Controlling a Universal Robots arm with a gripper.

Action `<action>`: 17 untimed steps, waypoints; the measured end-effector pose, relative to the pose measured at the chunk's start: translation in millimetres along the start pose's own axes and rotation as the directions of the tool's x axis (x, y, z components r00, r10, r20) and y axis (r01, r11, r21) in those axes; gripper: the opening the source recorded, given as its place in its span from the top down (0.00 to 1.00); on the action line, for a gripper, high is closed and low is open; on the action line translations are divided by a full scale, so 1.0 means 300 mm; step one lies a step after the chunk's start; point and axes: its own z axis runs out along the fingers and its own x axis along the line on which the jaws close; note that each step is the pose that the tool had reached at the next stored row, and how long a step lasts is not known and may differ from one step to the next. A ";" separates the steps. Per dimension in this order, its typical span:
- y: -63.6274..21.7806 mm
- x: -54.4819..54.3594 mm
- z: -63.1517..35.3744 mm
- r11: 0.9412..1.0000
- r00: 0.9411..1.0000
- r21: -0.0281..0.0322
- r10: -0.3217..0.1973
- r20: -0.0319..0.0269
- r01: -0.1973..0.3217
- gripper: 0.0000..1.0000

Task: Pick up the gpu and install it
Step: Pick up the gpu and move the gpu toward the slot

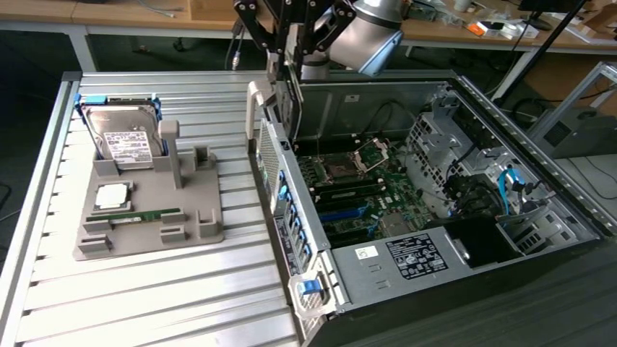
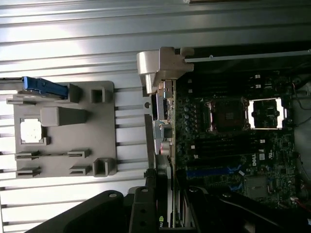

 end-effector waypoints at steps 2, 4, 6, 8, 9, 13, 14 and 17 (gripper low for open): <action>-0.002 -0.006 0.000 1.000 1.000 0.000 0.000 0.000 0.000 0.73; -0.003 -0.011 0.001 1.000 1.000 0.000 0.000 0.000 0.000 0.73; -0.005 -0.017 0.001 1.000 1.000 0.000 0.000 0.000 0.000 0.73; -0.007 -0.021 0.001 1.000 1.000 0.000 0.000 0.000 0.000 0.73; -0.008 -0.023 0.001 1.000 1.000 0.000 0.000 0.000 0.000 0.73; -0.013 -0.033 0.002 1.000 1.000 0.000 0.000 0.000 0.000 0.73; -0.014 -0.036 0.003 1.000 1.000 0.000 0.000 0.000 0.000 0.73; -0.015 -0.046 0.004 1.000 1.000 0.001 0.000 0.000 0.000 0.73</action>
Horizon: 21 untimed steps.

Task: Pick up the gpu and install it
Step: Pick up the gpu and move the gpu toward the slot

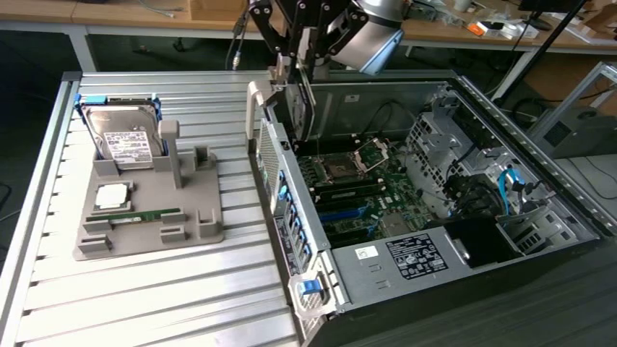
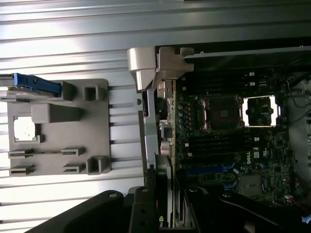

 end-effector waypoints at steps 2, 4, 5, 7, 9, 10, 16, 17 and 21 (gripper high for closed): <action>-0.001 -0.006 0.000 1.000 1.000 0.000 0.000 0.000 0.000 0.73; -0.002 -0.011 0.001 1.000 1.000 0.000 0.000 0.000 0.000 0.73; -0.002 -0.013 0.001 1.000 1.000 0.001 0.000 0.000 0.000 0.73; -0.003 -0.017 0.002 1.000 1.000 0.001 0.000 0.000 0.000 0.73; -0.005 -0.021 0.002 1.000 1.000 0.001 0.000 0.000 0.000 0.73; -0.006 -0.023 0.002 1.000 1.000 0.001 0.000 0.000 0.000 0.73; -0.012 -0.033 0.003 1.000 1.000 0.002 0.000 0.000 0.000 0.73; -0.013 -0.035 0.003 1.000 1.000 0.002 0.000 0.000 0.000 0.73; -0.018 -0.045 0.004 1.000 1.000 0.002 0.000 0.000 0.000 0.73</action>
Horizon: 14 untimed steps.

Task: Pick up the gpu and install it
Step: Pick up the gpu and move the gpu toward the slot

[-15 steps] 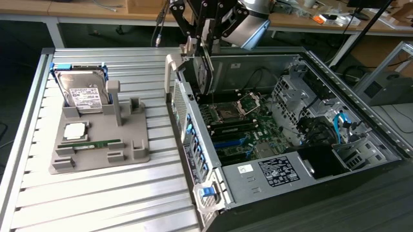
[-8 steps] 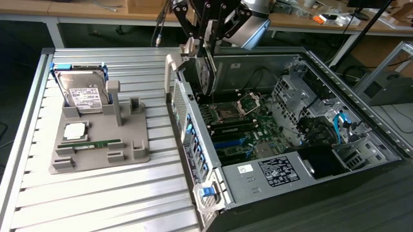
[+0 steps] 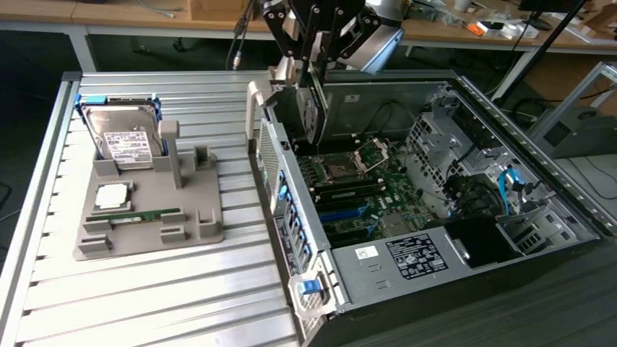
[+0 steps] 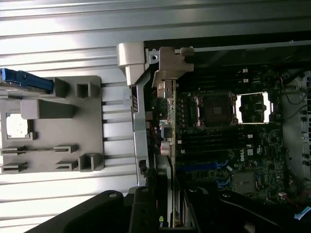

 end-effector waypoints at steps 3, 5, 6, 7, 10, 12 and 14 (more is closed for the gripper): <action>-0.003 -0.007 0.001 1.000 1.000 0.000 0.000 0.000 0.000 0.73; -0.006 -0.016 0.001 1.000 1.000 0.001 0.000 0.000 0.000 0.73; -0.007 -0.019 0.002 1.000 1.000 0.000 0.000 0.000 0.000 0.73; -0.007 -0.023 0.002 1.000 1.000 0.001 0.000 0.000 0.000 0.73; -0.007 -0.034 0.004 1.000 1.000 0.001 0.000 0.000 0.000 0.73; -0.007 -0.042 0.005 1.000 1.000 0.001 0.000 0.000 0.000 0.73; -0.007 -0.050 0.006 1.000 1.000 0.002 0.000 0.000 0.000 0.73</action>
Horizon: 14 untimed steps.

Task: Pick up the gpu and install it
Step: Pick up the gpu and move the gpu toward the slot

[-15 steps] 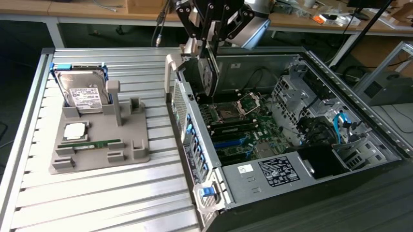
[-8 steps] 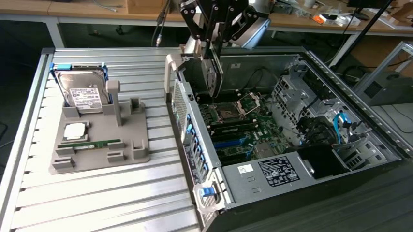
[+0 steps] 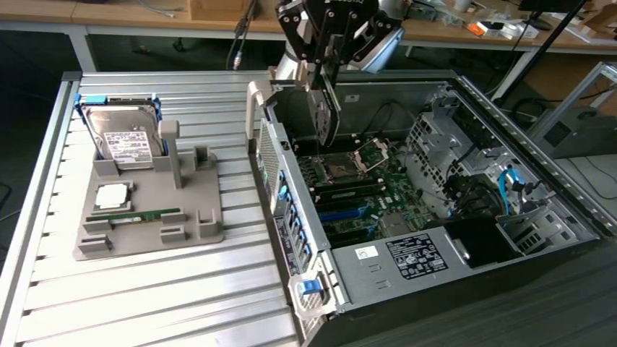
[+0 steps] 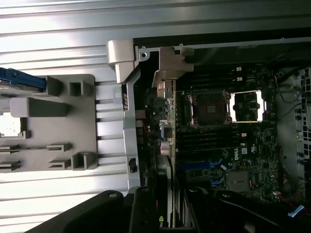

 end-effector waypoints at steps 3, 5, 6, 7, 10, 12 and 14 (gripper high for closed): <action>0.000 -0.015 0.002 1.000 1.000 0.000 0.000 0.000 0.000 0.73; 0.000 -0.022 0.003 1.000 1.000 0.001 0.000 0.000 0.000 0.73; 0.000 -0.026 0.004 1.000 1.000 0.001 0.000 0.000 0.000 0.73; 0.000 -0.028 0.005 1.000 1.000 0.001 0.000 0.000 0.000 0.73; 0.000 -0.035 0.008 1.000 1.000 0.001 0.000 0.000 0.000 0.73; 0.000 -0.040 0.010 1.000 1.000 0.001 0.000 0.000 0.000 0.73; 0.000 -0.045 0.012 1.000 1.000 0.002 0.000 0.000 0.000 0.73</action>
